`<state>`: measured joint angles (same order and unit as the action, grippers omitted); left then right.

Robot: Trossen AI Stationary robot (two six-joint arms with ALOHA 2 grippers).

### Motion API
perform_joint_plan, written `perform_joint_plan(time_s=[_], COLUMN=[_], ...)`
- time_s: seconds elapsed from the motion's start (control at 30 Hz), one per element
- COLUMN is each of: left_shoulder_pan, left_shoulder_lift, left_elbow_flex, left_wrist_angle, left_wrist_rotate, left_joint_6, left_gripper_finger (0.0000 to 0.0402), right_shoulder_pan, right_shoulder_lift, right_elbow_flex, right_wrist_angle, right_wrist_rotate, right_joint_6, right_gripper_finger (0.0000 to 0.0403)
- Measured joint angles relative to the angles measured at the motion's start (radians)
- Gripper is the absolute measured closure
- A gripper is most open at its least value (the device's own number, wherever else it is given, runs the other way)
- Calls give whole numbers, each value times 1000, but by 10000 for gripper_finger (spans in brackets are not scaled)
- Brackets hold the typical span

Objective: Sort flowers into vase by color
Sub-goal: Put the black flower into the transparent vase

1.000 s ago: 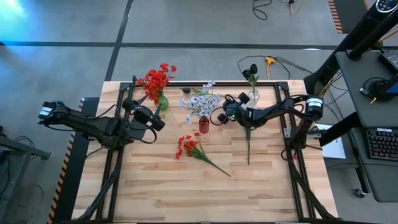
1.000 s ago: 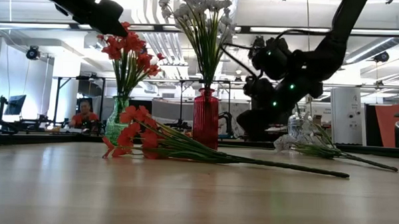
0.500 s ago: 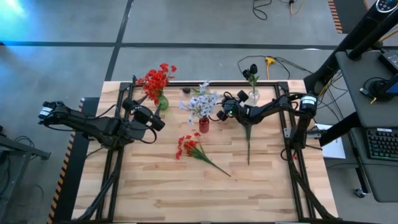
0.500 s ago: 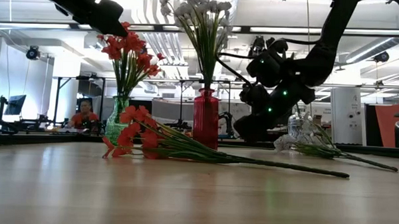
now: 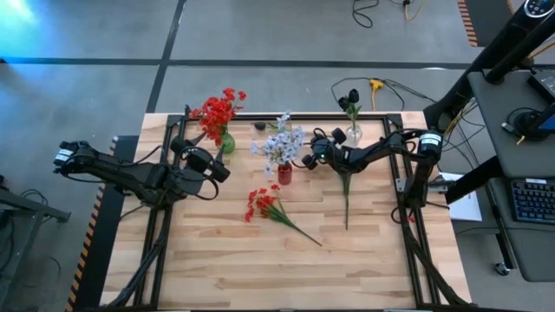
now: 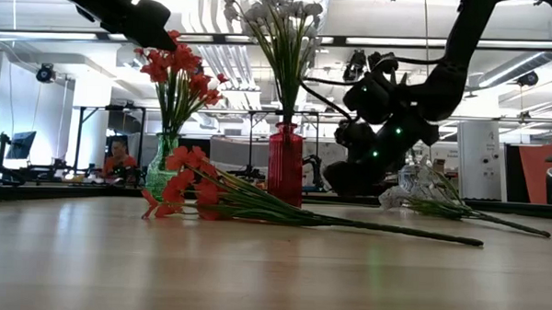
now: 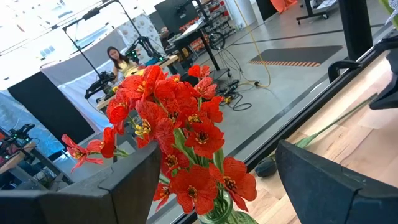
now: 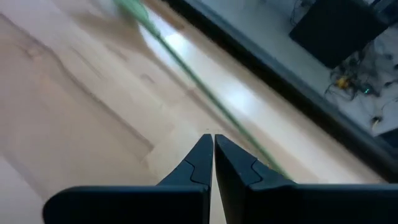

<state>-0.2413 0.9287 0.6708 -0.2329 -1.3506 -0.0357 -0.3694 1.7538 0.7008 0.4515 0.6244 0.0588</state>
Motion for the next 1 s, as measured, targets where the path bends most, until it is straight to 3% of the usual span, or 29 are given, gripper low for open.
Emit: perform_joint_plan(time_s=[0.47, 1.0], left_shoulder_pan=[0, 0], left_shoulder_lift=[0, 0], left_elbow_flex=[0, 0], left_wrist_angle=[0, 0], left_wrist_rotate=[0, 0], left_joint_6=[0, 0], left_gripper_finger=[108, 108], right_shoulder_pan=[-44, -61], right_shoulder_lift=[0, 0], right_elbow_flex=[-17, 14], right_wrist_angle=[-72, -68], right_wrist_rotate=[-58, -75], right_joint_6=[290, 335], right_gripper_finger=[394, 394])
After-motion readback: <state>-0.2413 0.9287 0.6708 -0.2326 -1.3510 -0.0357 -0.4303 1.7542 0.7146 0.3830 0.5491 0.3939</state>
